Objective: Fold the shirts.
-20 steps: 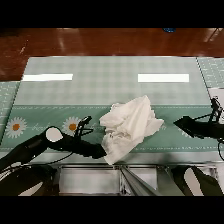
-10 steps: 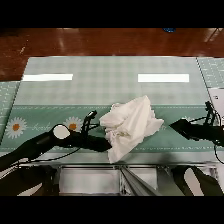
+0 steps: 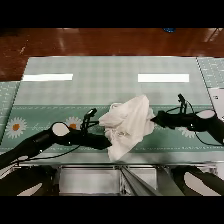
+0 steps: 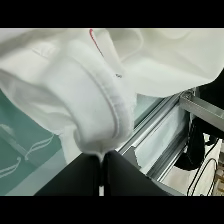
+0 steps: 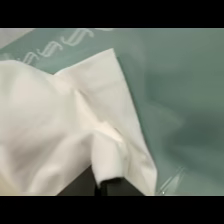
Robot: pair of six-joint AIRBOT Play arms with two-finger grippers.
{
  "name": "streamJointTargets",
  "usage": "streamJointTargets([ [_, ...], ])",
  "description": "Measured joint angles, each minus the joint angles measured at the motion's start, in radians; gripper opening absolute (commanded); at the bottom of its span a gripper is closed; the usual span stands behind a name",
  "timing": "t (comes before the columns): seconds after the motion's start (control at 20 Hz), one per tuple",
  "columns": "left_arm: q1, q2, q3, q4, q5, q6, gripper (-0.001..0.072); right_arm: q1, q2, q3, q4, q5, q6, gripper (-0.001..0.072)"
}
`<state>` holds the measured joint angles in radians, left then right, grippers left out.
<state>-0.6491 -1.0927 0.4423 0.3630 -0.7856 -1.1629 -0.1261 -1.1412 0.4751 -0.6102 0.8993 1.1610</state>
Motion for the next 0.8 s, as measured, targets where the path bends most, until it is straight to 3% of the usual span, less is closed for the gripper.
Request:
streamJointTargets([
  [0.15,0.177,0.04,0.094,0.064,-0.095,0.002,0.0019,0.049,-0.02,0.208,-0.023,0.078,-0.012,0.0019],
  [0.5,0.76,0.238,0.652,0.108,-0.262,-0.045,0.0019,0.074,0.129,0.966,-0.287,0.267,0.172,0.0019],
  [0.8,1.001,0.374,1.062,0.155,-0.343,-0.071,0.0019,0.076,0.343,1.25,-0.365,0.397,0.244,0.0019],
])
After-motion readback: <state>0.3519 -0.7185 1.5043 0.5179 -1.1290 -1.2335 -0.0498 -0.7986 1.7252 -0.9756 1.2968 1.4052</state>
